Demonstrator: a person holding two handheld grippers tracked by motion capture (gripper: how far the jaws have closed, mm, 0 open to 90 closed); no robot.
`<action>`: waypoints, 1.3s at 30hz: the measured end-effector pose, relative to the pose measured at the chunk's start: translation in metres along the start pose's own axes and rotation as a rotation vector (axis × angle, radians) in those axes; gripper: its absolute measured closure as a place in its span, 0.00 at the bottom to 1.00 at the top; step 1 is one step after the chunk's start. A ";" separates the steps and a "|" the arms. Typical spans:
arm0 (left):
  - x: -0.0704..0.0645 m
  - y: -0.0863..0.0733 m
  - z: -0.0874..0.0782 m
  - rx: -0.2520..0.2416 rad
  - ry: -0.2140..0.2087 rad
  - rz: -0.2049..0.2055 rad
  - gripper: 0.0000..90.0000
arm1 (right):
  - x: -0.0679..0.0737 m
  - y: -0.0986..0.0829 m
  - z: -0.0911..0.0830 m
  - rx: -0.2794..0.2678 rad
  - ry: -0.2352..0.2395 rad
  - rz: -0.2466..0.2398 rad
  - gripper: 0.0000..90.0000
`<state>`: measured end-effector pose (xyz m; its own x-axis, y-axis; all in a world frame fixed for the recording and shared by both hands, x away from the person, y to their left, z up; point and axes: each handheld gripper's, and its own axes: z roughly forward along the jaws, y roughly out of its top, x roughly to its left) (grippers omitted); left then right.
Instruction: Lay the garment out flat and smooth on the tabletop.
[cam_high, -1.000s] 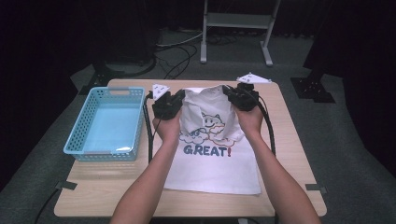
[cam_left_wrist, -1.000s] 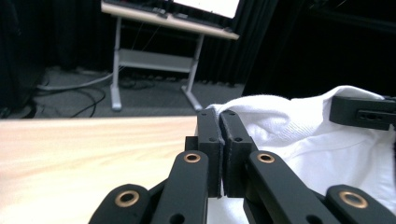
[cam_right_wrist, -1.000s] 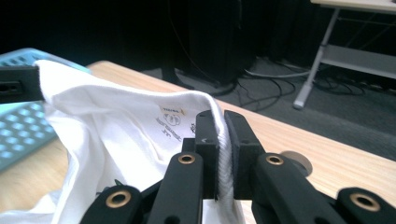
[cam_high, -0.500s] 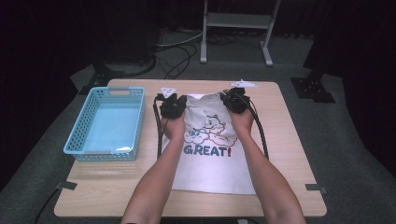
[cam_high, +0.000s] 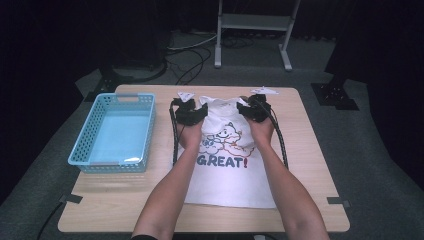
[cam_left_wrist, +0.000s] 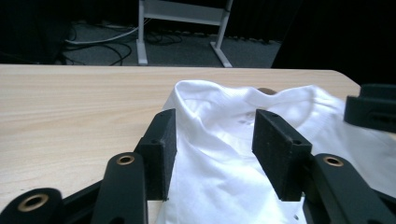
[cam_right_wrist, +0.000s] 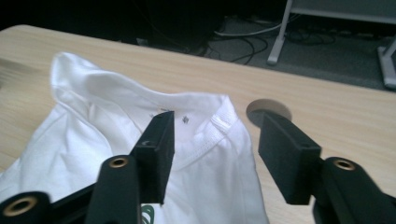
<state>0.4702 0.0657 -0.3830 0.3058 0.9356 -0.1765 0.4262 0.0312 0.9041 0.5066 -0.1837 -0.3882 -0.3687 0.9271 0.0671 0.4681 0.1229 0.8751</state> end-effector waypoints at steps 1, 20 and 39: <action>-0.001 0.001 -0.003 -0.005 0.001 0.004 0.54 | -0.001 0.002 -0.004 -0.006 -0.003 -0.002 0.48; -0.015 -0.032 -0.087 -0.031 -0.048 0.074 0.45 | 0.045 -0.029 -0.063 0.078 0.062 -0.060 0.35; -0.015 -0.074 -0.144 -0.045 -0.102 0.116 0.41 | 0.096 -0.096 -0.068 0.281 0.095 -0.134 0.29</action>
<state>0.3115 0.1000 -0.3913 0.4362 0.8935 -0.1068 0.3454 -0.0567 0.9367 0.3720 -0.1307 -0.4334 -0.5089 0.8607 0.0161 0.6087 0.3466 0.7137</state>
